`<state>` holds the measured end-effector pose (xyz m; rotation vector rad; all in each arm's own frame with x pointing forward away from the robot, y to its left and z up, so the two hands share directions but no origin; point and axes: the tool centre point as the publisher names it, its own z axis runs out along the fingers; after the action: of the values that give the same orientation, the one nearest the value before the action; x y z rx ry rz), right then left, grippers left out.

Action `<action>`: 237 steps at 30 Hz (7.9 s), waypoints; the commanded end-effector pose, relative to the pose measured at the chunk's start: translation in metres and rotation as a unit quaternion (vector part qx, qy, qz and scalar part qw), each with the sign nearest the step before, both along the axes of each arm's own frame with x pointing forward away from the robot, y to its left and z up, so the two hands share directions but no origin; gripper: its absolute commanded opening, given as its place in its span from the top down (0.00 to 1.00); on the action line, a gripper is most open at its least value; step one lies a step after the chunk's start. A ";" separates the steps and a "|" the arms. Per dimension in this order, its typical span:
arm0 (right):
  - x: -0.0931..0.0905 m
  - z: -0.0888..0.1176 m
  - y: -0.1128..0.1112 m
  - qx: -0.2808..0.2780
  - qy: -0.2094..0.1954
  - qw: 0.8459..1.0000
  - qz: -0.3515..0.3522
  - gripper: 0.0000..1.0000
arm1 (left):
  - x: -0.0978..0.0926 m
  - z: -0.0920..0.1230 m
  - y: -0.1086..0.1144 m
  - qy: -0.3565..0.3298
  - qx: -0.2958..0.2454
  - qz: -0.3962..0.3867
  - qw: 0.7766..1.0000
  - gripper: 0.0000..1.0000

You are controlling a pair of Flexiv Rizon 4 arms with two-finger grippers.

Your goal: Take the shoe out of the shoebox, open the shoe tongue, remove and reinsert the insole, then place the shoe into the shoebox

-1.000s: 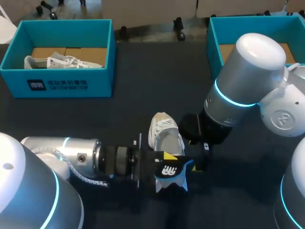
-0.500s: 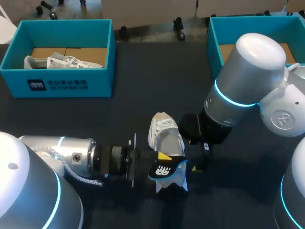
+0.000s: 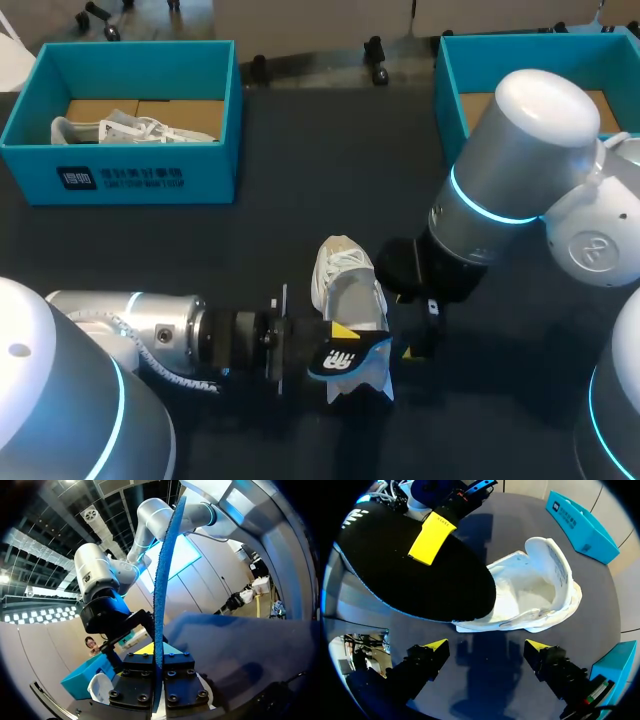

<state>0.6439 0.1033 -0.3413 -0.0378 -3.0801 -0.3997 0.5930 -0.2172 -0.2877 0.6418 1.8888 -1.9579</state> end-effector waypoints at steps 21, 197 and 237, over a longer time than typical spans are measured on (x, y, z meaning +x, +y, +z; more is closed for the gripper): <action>-0.001 -0.001 0.000 0.000 -0.001 1.000 0.000 0.00 | 0.010 -0.015 -0.006 0.004 -0.013 -0.001 1.000 1.00; -0.001 -0.001 0.000 0.000 -0.001 1.000 0.000 0.00 | 0.046 -0.043 -0.016 -0.145 0.118 0.085 0.979 0.66; -0.001 -0.001 0.000 0.000 -0.001 1.000 0.000 0.00 | 0.047 -0.050 -0.025 -0.210 0.119 0.120 0.963 1.00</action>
<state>0.6438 0.1033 -0.3412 -0.0379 -3.0802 -0.3996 0.6365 -0.2355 -0.3355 0.7821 1.8378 -1.3396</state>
